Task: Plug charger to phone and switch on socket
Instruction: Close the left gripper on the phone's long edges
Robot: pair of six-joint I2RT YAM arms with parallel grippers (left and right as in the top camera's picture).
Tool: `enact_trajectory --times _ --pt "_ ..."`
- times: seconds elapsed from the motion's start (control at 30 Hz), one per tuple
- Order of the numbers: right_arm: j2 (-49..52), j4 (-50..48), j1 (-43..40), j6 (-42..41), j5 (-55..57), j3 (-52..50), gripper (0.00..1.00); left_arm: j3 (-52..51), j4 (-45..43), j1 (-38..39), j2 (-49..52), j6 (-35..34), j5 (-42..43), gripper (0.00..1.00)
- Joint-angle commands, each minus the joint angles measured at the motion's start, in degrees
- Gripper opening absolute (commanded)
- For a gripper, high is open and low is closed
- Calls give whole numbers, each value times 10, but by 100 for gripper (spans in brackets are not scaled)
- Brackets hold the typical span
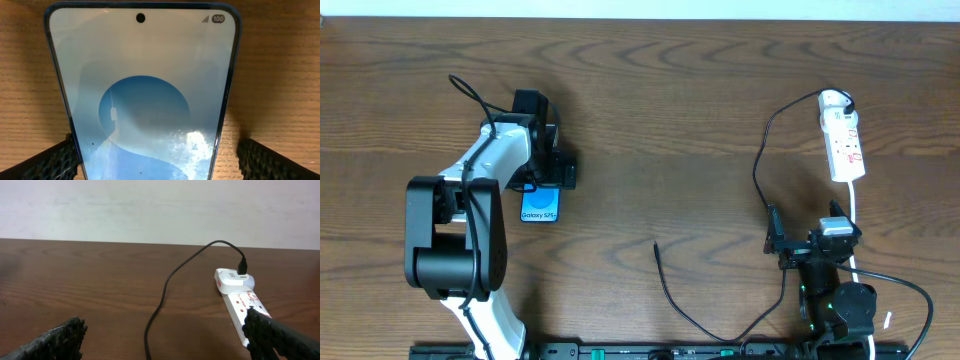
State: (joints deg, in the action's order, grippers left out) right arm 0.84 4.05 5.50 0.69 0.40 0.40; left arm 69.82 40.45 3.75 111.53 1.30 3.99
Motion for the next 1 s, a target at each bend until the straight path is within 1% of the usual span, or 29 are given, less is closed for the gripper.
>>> enact_trajectory --times 0.0,0.97 --pt "-3 2 3 7 -3 -1 99 -25 3 5 20 5 1 100" --pt "-3 2 3 7 -3 -1 99 -40 -9 5 20 3 0 100"
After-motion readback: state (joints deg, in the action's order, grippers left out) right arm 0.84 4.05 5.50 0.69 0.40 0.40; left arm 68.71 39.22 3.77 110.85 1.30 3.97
